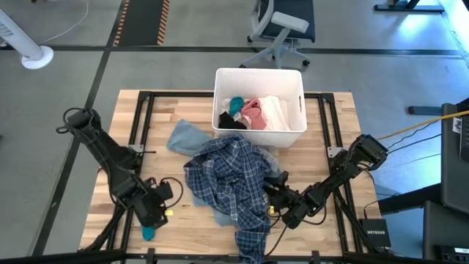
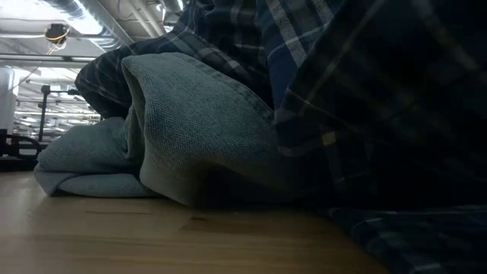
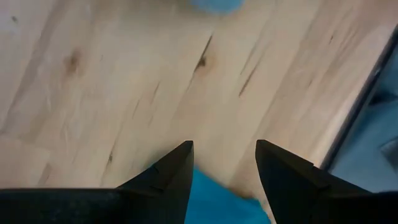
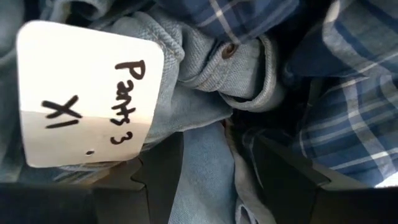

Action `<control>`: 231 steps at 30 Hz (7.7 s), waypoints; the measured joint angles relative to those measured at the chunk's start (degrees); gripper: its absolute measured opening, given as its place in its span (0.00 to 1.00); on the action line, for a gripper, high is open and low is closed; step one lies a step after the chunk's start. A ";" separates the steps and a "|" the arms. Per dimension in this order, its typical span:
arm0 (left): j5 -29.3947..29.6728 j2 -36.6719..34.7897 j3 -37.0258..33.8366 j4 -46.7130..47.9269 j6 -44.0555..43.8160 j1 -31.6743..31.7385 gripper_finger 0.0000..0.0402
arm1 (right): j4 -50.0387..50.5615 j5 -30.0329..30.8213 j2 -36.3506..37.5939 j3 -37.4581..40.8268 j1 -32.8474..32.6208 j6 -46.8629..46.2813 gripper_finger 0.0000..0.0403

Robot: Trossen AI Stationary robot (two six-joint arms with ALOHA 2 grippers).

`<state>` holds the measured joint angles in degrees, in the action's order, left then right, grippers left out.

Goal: Sort clothes
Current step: Put the blue sock into the white laundry bin, then put the blue long sleeve into the white laundry bin

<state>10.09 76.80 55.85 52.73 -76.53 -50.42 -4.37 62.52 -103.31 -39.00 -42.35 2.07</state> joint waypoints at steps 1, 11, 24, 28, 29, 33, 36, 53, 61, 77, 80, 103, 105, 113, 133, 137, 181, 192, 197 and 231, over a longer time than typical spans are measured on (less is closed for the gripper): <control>0.00 0.34 -0.74 -0.34 -0.32 -0.72 0.42 | 0.01 0.00 0.00 0.00 0.00 0.00 0.53; -6.77 7.04 -5.34 -4.32 -1.38 -2.90 0.42 | -0.02 0.02 0.00 0.00 0.02 0.00 0.53; -8.21 16.82 -5.51 -5.37 4.87 -2.88 0.42 | -0.03 0.02 0.00 0.00 0.02 -0.02 0.53; -8.24 18.50 -5.24 -5.38 6.49 -2.88 0.41 | -0.04 0.02 0.00 0.00 0.02 -0.02 0.53; -8.24 18.71 -5.24 -5.40 6.92 -2.88 0.40 | -0.04 0.02 0.00 0.00 0.02 -0.02 0.53; -8.31 18.89 -5.24 -5.56 8.39 -2.88 0.32 | -0.04 0.02 0.00 0.00 0.02 -0.02 0.53; -8.33 18.95 -5.26 -5.69 8.69 -2.88 0.23 | -0.04 0.03 0.00 0.00 0.02 -0.02 0.53; -9.72 18.60 -0.04 -5.66 15.11 -1.27 0.01 | 0.03 1.01 0.00 -0.02 0.03 0.00 0.53; -5.80 14.66 4.67 -5.10 22.85 4.24 0.01 | -0.13 0.95 0.00 -0.02 0.92 -0.07 0.53; 16.25 7.82 23.86 -3.91 52.14 14.89 0.01 | -0.39 -2.31 0.09 -0.09 2.73 -0.28 0.53; 21.60 7.78 27.88 -4.52 59.75 17.01 0.01 | -0.37 -2.36 0.09 -0.09 2.73 -0.28 0.53; 37.91 7.71 33.17 -31.08 96.09 49.97 0.01 | -0.21 -2.57 0.09 -0.09 2.71 -0.09 0.53; 36.90 7.71 33.17 -30.88 93.41 53.02 0.01 | -0.10 -2.56 0.09 -0.09 2.71 -0.07 0.53; 26.70 8.56 33.17 -29.98 80.42 61.16 0.01 | -0.08 -2.56 0.09 -0.09 2.71 -0.03 0.53; 22.94 10.54 33.17 -21.22 72.74 62.23 0.45 | -0.04 -2.56 0.09 -0.04 2.62 0.38 0.53; 27.01 6.96 33.14 -16.97 75.17 59.55 0.48 | -0.13 -2.81 0.09 -0.07 2.62 1.30 0.53; 27.17 -18.19 -14.77 -34.12 67.85 35.45 0.39 | 18.94 -14.03 33.05 -9.92 3.59 0.81 0.55; 27.15 -18.19 -14.74 -34.12 66.09 34.21 0.39 | 29.86 -19.71 32.97 -13.35 7.45 -2.99 0.63; 27.16 -18.19 -14.74 -34.11 65.33 34.21 0.39 | 26.43 -21.50 32.98 -13.38 8.50 -3.33 0.63; 12.74 -16.20 -19.07 -37.33 60.47 34.12 0.39 | 25.37 -36.12 26.12 -9.21 17.25 0.21 0.63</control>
<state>22.83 60.60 36.78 15.40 -16.06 -16.29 21.00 26.41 -77.18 -48.21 -25.10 2.28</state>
